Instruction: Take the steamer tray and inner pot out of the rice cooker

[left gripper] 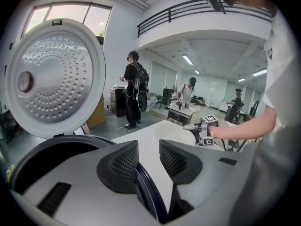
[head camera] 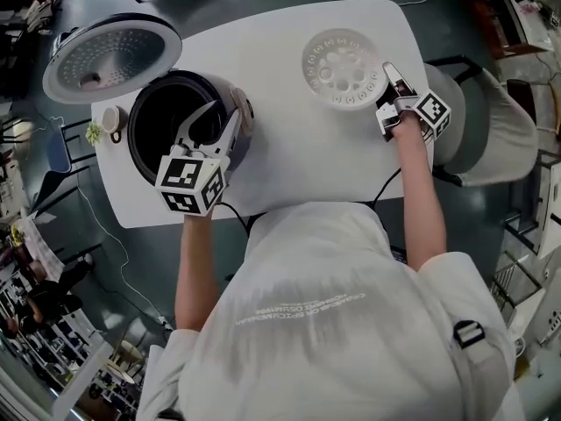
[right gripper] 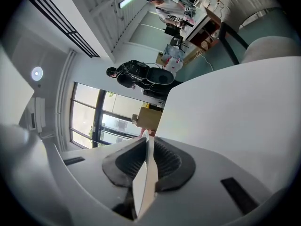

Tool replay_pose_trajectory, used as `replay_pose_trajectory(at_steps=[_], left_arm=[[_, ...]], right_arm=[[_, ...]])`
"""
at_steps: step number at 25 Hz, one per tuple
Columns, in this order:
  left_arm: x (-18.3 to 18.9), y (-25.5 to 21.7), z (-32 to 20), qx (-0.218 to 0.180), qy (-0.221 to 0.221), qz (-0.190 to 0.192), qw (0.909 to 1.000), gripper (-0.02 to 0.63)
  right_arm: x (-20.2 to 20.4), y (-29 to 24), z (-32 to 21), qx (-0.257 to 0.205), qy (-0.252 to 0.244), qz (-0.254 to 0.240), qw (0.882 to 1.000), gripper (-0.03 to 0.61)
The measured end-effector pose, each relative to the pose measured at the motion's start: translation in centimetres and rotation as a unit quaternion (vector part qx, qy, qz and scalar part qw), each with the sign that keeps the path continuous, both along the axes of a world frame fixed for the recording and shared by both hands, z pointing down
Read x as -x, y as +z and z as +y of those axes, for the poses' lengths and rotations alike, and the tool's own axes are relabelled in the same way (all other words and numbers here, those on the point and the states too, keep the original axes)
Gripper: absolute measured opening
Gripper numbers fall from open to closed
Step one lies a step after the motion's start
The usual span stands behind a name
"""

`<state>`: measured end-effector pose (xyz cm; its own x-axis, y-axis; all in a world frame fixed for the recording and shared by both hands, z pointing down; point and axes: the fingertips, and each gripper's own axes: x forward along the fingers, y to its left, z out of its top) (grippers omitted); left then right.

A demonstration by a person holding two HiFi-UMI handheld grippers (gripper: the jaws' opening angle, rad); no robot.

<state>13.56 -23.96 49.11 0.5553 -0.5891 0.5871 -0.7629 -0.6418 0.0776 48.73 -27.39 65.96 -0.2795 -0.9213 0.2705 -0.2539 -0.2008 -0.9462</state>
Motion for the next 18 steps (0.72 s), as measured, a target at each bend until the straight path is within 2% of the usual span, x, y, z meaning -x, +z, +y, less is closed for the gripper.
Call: replay_pose_trajectory(at_steps=[6, 12, 15, 18], left_arm=[[-1.0, -0.3, -1.6, -0.006, -0.001, -0.026, 0.9996, 0.152], [-0.7, 1.0, -3.1, 0.026, -0.026, -0.027, 0.999, 0.141], [-1.0, 1.3, -3.3, 0.026, -0.021, -0.045, 0.9984, 0.138], [-1.0, 1.1, -3.4, 0.028, -0.017, -0.041, 0.9986, 0.137]], right_arm=[[0.9, 1.4, -2.9, 0.017, -0.022, 0.016, 0.999, 0.066], [0.8, 3.9, -4.6, 0.041, -0.012, 0.01, 0.999, 0.058], [0.7, 3.8, -5.1, 0.036, -0.019, 0.023, 0.999, 0.063], [1.0, 3.4, -5.0, 0.032, -0.028, 0.039, 0.998, 0.069]])
